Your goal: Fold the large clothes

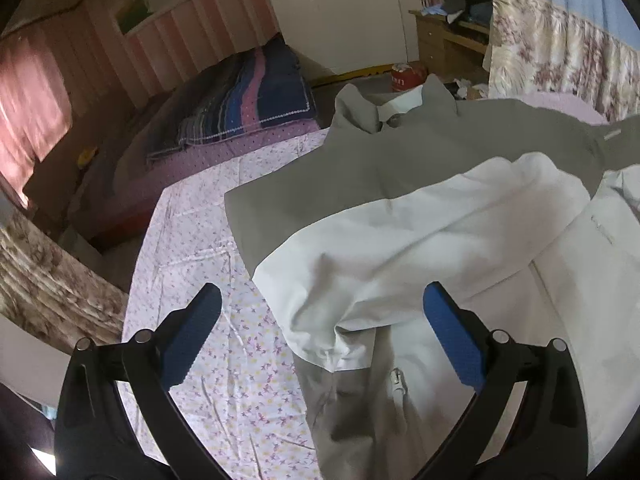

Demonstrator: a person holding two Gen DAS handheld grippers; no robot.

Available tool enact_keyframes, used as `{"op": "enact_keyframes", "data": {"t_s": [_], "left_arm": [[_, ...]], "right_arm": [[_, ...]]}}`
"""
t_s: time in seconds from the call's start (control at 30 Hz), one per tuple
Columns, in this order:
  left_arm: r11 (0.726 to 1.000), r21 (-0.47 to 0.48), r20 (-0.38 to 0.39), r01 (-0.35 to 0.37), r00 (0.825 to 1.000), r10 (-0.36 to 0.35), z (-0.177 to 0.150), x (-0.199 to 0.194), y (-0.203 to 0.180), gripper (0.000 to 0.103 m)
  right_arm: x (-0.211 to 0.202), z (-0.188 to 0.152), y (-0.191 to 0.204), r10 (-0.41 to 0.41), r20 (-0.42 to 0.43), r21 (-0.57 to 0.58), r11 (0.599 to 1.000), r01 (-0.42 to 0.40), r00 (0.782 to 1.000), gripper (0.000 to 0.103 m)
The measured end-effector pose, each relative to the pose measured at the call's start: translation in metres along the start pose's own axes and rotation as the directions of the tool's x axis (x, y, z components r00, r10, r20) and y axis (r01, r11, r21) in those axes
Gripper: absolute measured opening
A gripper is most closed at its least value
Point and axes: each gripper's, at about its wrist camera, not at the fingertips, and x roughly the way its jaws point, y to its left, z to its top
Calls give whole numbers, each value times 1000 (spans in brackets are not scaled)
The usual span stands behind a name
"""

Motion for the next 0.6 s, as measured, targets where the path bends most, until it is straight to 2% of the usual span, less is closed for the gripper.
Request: {"op": "enact_keyframes", "data": {"t_s": [0.07,0.1,0.13,0.27,0.37,0.47,0.6], "left_arm": [[1000,4,7,1,1000,-1,1,-1,-1,100],[1000,0,12,8,1000,-8,1,-2,-1,100],[1000,-6,15,26,1000,-26,2,-2,0,100],[998,-19,15,53,999,-52,1,-2,1,100],[999,-17,20,49,999,-49,1,-2,3,100],[997,-37,27,68,997,-67,4,-2,7,100],[994,-61,26,88,996,-87,9,1,14,100]], "right_arm": [[7,2,4,12,-13,-5,1000,-12,1000,46],[9,4,3,17,-14,1,1000,-17,1000,21],[10,7,3,18,-8,11,1000,-18,1000,12],[0,31,5,5,65,11,1000,-6,998,5],[-20,62,10,53,140,18,998,-56,989,4],[-48,105,17,105,231,16,994,-112,967,4],[-86,175,34,174,340,6,982,-187,924,3]]}}
